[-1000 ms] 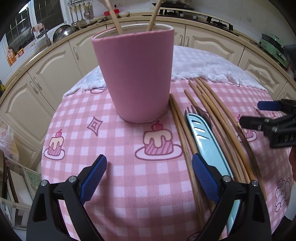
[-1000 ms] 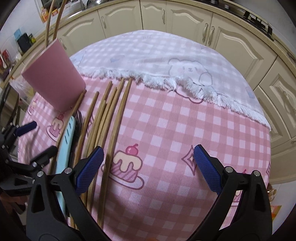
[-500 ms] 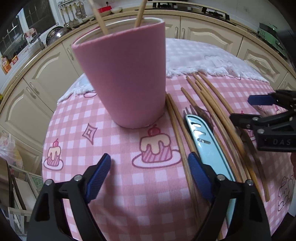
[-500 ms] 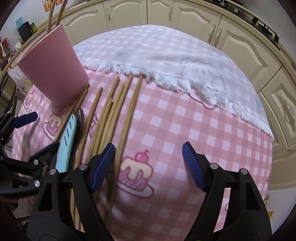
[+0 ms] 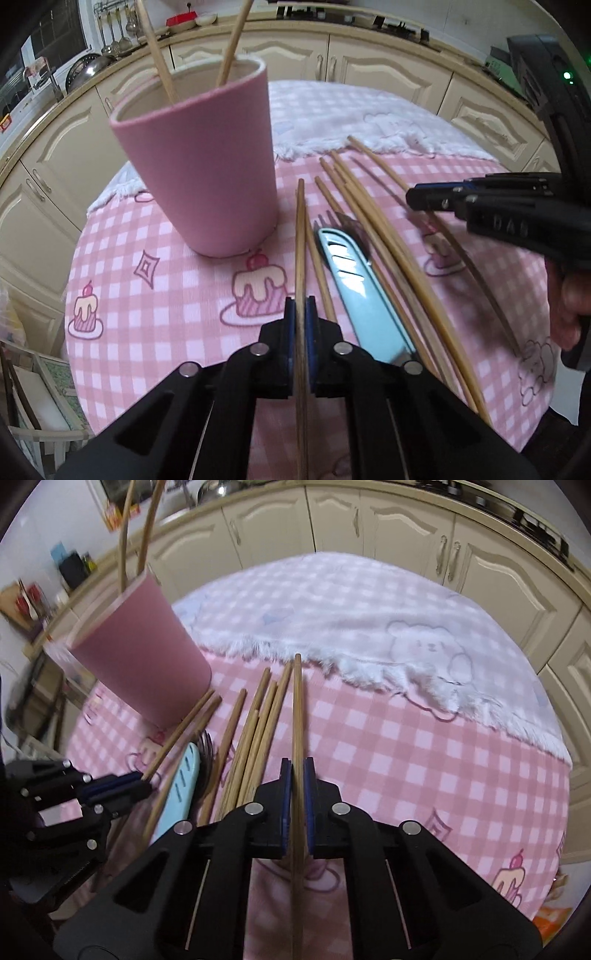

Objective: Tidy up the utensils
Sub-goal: 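Lift the chopstick with the right gripper and drop it into the pink cup, then lower the right gripper to the chopsticks and grasp another one, then lift the chopstick with the right gripper and drop it into the pink cup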

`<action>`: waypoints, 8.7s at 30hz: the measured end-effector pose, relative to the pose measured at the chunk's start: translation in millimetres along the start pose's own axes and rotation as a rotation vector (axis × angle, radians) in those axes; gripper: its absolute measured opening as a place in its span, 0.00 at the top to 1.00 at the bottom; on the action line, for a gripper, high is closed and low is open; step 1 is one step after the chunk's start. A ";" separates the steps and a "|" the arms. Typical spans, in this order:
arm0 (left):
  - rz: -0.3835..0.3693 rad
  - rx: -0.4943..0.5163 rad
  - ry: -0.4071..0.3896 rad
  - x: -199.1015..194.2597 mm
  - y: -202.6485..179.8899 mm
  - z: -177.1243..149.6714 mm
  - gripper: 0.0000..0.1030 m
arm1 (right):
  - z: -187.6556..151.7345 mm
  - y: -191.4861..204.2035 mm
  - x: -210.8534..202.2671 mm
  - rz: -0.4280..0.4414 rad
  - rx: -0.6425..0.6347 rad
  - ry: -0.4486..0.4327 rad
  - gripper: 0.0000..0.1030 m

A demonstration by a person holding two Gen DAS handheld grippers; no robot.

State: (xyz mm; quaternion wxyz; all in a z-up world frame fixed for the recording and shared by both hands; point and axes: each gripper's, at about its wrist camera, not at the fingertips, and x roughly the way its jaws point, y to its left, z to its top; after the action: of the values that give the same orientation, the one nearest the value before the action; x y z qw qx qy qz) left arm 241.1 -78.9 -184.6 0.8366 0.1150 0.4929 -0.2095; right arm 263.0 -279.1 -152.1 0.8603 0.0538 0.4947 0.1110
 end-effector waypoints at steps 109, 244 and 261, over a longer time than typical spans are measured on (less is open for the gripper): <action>0.160 -0.178 -0.616 -148.8 51.0 37.8 0.06 | 67.6 -20.7 -93.5 0.097 0.120 -0.342 0.07; 0.038 -0.266 -1.020 -189.5 72.1 110.4 0.95 | 142.2 86.6 -176.2 0.291 -0.196 -0.602 0.94; 0.078 -0.282 -0.965 -134.7 80.3 119.2 0.95 | 151.9 95.5 -129.7 0.285 -0.192 -0.510 0.94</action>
State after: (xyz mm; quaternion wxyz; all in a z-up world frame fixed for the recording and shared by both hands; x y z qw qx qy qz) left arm 313.5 -23.4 -10.0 0.9838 -0.0907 0.0687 -0.1387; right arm 317.9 -215.6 52.8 0.9336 0.0671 0.2378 0.2596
